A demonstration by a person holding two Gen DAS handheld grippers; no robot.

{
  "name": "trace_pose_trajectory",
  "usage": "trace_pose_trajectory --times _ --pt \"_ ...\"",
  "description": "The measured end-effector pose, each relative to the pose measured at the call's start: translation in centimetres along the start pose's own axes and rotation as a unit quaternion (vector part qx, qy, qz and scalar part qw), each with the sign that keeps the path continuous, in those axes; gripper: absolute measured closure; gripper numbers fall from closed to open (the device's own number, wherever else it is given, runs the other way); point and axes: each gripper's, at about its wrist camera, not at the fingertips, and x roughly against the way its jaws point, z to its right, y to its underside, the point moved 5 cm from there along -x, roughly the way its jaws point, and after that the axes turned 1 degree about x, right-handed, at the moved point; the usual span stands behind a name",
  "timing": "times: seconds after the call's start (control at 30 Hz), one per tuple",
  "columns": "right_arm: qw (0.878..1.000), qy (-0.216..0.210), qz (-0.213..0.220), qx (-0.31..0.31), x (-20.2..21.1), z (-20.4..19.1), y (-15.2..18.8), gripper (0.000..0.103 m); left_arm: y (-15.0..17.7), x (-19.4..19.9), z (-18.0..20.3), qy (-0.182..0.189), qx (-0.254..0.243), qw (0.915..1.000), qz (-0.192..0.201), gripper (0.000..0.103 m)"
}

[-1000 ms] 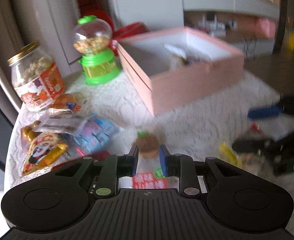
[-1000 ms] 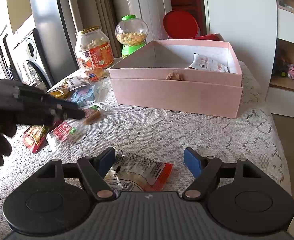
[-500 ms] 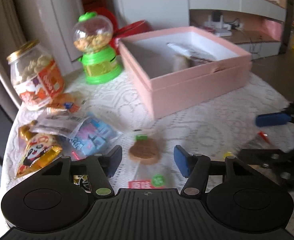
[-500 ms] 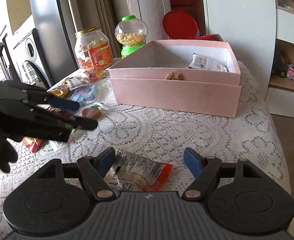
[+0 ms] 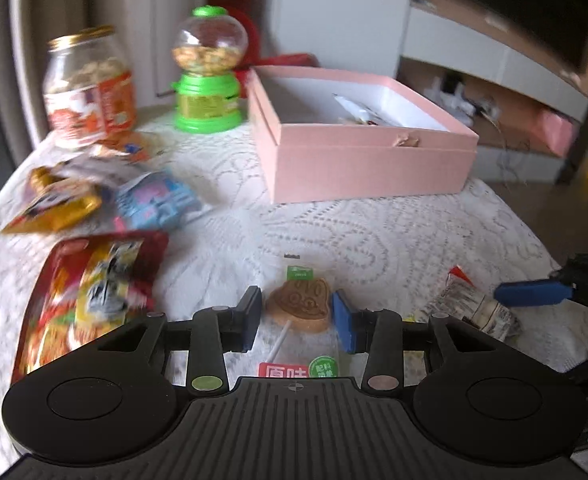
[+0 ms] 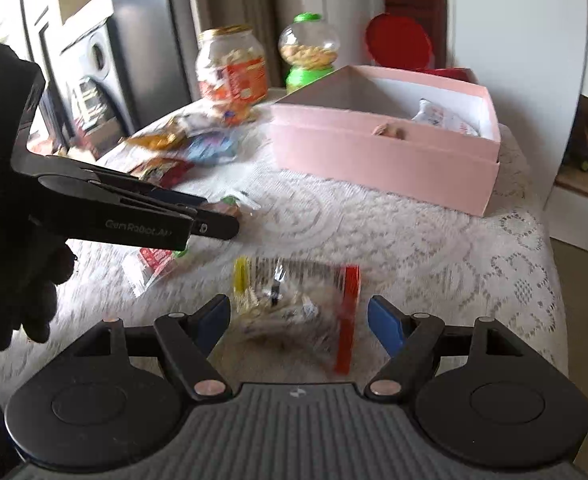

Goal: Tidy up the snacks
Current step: 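Grasp the brown cookie snack with the left tool while the right tool holds its bag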

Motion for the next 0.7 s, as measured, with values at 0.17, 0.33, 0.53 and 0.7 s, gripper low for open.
trace_pose_trajectory --times 0.17,0.33,0.53,0.7 --pt "0.992 0.092 0.010 0.081 0.7 0.6 0.7 0.027 0.9 0.2 0.2 -0.014 -0.006 0.9990 0.043 0.057" --pt "0.985 0.161 0.020 0.062 1.3 2.3 -0.4 0.027 0.6 -0.1 0.4 -0.024 -0.019 0.9986 0.042 0.056" --pt "0.998 0.042 0.009 -0.041 -0.3 2.1 -2.6 0.027 0.9 -0.1 0.7 -0.027 -0.023 0.9985 0.042 0.056" --pt "0.995 0.058 -0.024 -0.075 -4.3 2.1 -3.7 0.030 0.9 -0.1 0.5 -0.028 -0.021 0.9985 0.043 0.058"
